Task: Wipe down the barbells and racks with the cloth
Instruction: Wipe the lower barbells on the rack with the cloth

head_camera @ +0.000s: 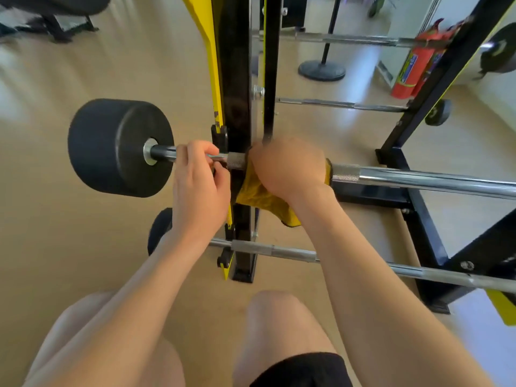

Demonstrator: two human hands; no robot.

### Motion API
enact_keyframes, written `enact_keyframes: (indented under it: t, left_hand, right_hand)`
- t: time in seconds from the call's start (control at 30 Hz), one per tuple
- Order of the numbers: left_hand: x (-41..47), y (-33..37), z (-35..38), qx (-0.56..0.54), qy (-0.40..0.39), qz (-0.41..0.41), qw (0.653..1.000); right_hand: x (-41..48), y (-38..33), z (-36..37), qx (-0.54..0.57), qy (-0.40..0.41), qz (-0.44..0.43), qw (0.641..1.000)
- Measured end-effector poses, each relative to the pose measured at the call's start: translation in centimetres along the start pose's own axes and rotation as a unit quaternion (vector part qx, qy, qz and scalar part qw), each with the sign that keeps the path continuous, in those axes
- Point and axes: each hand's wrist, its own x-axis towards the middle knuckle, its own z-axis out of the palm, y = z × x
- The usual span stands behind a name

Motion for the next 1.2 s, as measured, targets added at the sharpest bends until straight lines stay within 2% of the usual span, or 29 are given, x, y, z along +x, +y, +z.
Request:
enact_keyframes:
  t: [0.1, 0.23, 0.4, 0.5, 0.57, 0.7, 0.83, 0.93, 1.03, 1.07, 1.13, 1.2]
  left_hand:
    - [-0.1, -0.3, -0.9, 0.003, 0.006, -0.007, 1.000]
    - [-0.2, -0.2, -2.1, 0.032, 0.014, -0.061, 0.998]
    - [0.3, -0.5, -3.3, 0.003, -0.002, -0.061, 0.998]
    - [0.8, -0.5, -3.8, -0.014, -0.023, -0.075, 0.997]
    - [1.2, -0.5, -4.1, -0.020, -0.039, -0.090, 0.995]
    - [1.2, -0.1, -4.0, -0.033, -0.033, -0.119, 0.992]
    - [0.3, 0.5, -4.1, -0.059, 0.008, -0.149, 0.987]
    - [0.3, 0.6, -4.7, -0.102, 0.005, -0.181, 0.978]
    - [0.3, -0.3, -5.6, -0.075, -0.012, -0.207, 0.975]
    - [0.1, -0.8, -5.9, -0.045, -0.021, -0.204, 0.978]
    - [-0.1, -1.7, -6.4, 0.001, -0.043, -0.213, 0.976]
    - [-0.1, -2.4, -6.8, 0.001, -0.062, -0.244, 0.968]
  right_hand:
    - [-0.3, 0.4, -0.9, -0.007, -0.026, -0.045, 0.999]
    - [-0.7, 1.8, -2.1, -0.014, -0.060, -0.146, 0.987]
    - [-1.4, 2.4, -1.4, -0.035, -0.054, -0.211, 0.975]
    - [-1.0, 0.3, -0.4, -0.038, -0.031, -0.238, 0.970]
    - [-0.8, -1.9, 0.4, -0.046, -0.011, -0.231, 0.972]
    - [-1.2, -4.7, 1.7, -0.026, 0.090, -0.148, 0.984]
    - [-1.1, -1.7, 0.8, 0.006, 0.053, -0.114, 0.992]
    - [-3.2, 1.9, 0.6, -0.004, 0.133, -0.062, 0.989]
    - [-3.6, 0.4, 1.2, 0.033, 0.176, 0.000, 0.984]
    - [-3.3, -0.9, 1.1, 0.068, 0.166, -0.012, 0.984]
    - [-2.9, -4.0, 0.6, 0.136, 0.136, -0.097, 0.977]
    - [-2.8, -6.6, -0.3, 0.204, 0.138, -0.156, 0.957]
